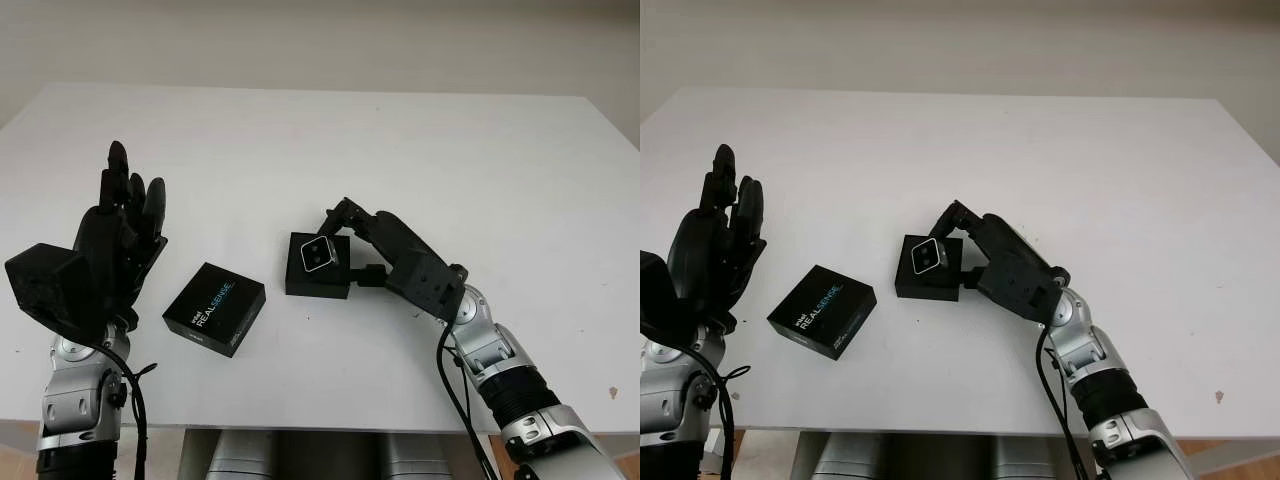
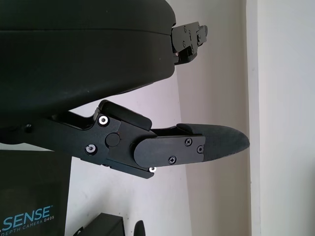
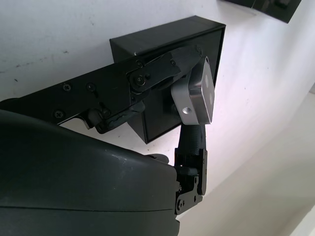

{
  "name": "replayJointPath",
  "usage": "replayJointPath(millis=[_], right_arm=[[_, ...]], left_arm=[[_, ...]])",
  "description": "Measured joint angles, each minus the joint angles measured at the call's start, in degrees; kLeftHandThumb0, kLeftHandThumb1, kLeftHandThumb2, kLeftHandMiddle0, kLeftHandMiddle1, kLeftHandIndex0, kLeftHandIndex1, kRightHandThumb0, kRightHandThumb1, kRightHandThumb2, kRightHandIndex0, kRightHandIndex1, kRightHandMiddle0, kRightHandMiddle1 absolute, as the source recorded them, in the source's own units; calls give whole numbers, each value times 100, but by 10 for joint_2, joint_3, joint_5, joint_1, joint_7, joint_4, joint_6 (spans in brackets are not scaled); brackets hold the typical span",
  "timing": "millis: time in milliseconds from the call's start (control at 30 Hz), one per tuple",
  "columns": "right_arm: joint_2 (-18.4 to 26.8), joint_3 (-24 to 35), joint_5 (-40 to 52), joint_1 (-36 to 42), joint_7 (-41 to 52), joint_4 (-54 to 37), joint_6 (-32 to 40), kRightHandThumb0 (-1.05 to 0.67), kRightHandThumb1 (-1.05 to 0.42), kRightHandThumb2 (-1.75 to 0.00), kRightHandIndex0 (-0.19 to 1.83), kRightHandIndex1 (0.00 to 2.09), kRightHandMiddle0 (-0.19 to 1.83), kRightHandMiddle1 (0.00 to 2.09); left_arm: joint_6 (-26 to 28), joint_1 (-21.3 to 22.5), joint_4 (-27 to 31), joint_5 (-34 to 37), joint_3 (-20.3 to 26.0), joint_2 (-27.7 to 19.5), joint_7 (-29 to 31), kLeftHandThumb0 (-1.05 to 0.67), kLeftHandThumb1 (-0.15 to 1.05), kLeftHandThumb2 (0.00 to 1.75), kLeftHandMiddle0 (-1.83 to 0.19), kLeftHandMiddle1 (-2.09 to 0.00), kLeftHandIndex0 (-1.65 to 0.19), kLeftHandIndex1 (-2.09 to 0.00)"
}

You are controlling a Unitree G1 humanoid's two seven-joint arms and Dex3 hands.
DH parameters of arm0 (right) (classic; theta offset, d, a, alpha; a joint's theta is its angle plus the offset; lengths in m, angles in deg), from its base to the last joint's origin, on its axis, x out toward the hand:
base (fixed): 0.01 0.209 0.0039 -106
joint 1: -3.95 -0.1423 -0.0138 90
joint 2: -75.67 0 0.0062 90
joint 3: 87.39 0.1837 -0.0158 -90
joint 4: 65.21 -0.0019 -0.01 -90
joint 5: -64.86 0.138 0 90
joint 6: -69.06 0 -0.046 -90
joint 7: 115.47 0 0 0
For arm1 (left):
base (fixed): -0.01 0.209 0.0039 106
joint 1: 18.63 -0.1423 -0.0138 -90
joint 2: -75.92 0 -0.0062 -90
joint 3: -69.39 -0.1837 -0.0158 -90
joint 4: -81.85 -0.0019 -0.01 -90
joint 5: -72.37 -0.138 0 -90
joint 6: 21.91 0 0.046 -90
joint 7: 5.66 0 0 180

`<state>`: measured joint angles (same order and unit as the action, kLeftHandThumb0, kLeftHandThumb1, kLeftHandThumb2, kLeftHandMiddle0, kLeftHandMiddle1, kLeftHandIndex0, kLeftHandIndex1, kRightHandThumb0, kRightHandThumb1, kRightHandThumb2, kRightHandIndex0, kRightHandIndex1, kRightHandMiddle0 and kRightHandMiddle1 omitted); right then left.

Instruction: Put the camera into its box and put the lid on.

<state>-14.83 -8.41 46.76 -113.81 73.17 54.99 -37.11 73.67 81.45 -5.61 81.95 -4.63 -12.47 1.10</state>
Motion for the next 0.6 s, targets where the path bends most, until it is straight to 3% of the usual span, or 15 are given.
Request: replayJointPath(millis=[167,433,600], right_arm=[[11,-3,-33,0,-21,-15,10,-45,-96,-6,29,6,28,155],[32,-13,-62,5,-22,-35,16,-47,-95,-5,25,5,23,114],[32,-14,-63,9,-25,-39,18,-46,-97,-6,26,6,34,118]], left_arm=[[0,0,0,2,0,-1,0,-75,105,48,18,-5,19,-4],[1,0,0,3,0,-1,1,-77,105,48,18,-5,19,-3],[1,-3,6,3,0,-1,3,-76,105,49,18,-5,19,-3]])
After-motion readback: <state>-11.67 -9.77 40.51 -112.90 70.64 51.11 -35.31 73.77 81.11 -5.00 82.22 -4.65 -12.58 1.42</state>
